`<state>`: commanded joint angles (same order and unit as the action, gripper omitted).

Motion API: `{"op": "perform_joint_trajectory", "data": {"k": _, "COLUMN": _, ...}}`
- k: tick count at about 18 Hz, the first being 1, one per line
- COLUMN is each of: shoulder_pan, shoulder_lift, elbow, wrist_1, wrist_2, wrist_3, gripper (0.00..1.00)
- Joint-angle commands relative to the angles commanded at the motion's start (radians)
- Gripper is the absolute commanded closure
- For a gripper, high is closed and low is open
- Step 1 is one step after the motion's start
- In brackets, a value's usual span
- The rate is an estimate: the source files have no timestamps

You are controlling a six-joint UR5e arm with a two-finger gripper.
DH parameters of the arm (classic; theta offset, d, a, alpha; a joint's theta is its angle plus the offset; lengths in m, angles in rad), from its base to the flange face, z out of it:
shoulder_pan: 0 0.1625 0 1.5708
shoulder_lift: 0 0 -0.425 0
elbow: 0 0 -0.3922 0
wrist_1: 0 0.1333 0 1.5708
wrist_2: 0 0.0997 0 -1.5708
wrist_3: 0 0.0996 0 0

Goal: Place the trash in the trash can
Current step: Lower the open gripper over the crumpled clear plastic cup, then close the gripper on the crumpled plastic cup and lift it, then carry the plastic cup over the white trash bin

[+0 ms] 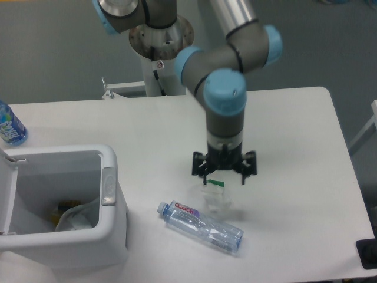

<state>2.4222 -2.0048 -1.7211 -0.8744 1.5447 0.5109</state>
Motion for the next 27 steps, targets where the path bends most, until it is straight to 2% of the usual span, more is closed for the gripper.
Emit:
{"op": "perform_joint_trajectory", "data": {"k": 2, "shoulder_pan": -0.008, "shoulder_lift": -0.008, "elbow": -0.023, "wrist_1": 0.005, "wrist_2": 0.017, "wrist_3": -0.002, "gripper": 0.0}}
{"op": "perform_joint_trajectory", "data": {"k": 4, "shoulder_pan": -0.009, "shoulder_lift": -0.02, "elbow": -0.028, "wrist_1": 0.038, "wrist_2": 0.04, "wrist_3": -0.002, "gripper": 0.0}}
{"op": "perform_joint_trajectory", "data": {"k": 6, "shoulder_pan": -0.012, "shoulder_lift": -0.025, "elbow": -0.029, "wrist_1": 0.045, "wrist_2": 0.063, "wrist_3": -0.002, "gripper": 0.0}}
{"op": "perform_joint_trajectory", "data": {"k": 7, "shoulder_pan": -0.012, "shoulder_lift": -0.028, "elbow": -0.028, "wrist_1": 0.046, "wrist_2": 0.074, "wrist_3": 0.0, "gripper": 0.05}}
{"op": "perform_joint_trajectory", "data": {"k": 8, "shoulder_pan": -0.012, "shoulder_lift": -0.028, "elbow": -0.026, "wrist_1": 0.048, "wrist_2": 0.084, "wrist_3": 0.0, "gripper": 0.24}}
{"op": "perform_joint_trajectory", "data": {"k": 9, "shoulder_pan": -0.014, "shoulder_lift": -0.028, "elbow": -0.026, "wrist_1": 0.051, "wrist_2": 0.089, "wrist_3": 0.0, "gripper": 0.52}}
{"op": "perform_joint_trajectory", "data": {"k": 11, "shoulder_pan": -0.014, "shoulder_lift": -0.025, "elbow": -0.019, "wrist_1": 0.049, "wrist_2": 0.089, "wrist_3": 0.0, "gripper": 0.86}}
{"op": "perform_joint_trajectory", "data": {"k": 13, "shoulder_pan": -0.014, "shoulder_lift": -0.022, "elbow": -0.014, "wrist_1": 0.049, "wrist_2": 0.089, "wrist_3": 0.001, "gripper": 0.93}}
{"op": "perform_joint_trajectory", "data": {"k": 14, "shoulder_pan": -0.014, "shoulder_lift": -0.019, "elbow": -0.014, "wrist_1": 0.048, "wrist_2": 0.089, "wrist_3": 0.0, "gripper": 0.99}}
{"op": "perform_joint_trajectory", "data": {"k": 19, "shoulder_pan": -0.009, "shoulder_lift": 0.009, "elbow": -0.005, "wrist_1": 0.049, "wrist_2": 0.086, "wrist_3": 0.014, "gripper": 1.0}}
{"op": "perform_joint_trajectory", "data": {"k": 23, "shoulder_pan": 0.032, "shoulder_lift": 0.092, "elbow": -0.003, "wrist_1": -0.004, "wrist_2": 0.054, "wrist_3": 0.156, "gripper": 1.0}}
{"op": "perform_joint_trajectory", "data": {"k": 25, "shoulder_pan": 0.069, "shoulder_lift": 0.159, "elbow": 0.008, "wrist_1": -0.02, "wrist_2": -0.059, "wrist_3": 0.17, "gripper": 1.0}}
{"op": "perform_joint_trajectory", "data": {"k": 27, "shoulder_pan": 0.106, "shoulder_lift": 0.201, "elbow": 0.032, "wrist_1": -0.02, "wrist_2": -0.194, "wrist_3": 0.158, "gripper": 1.0}}
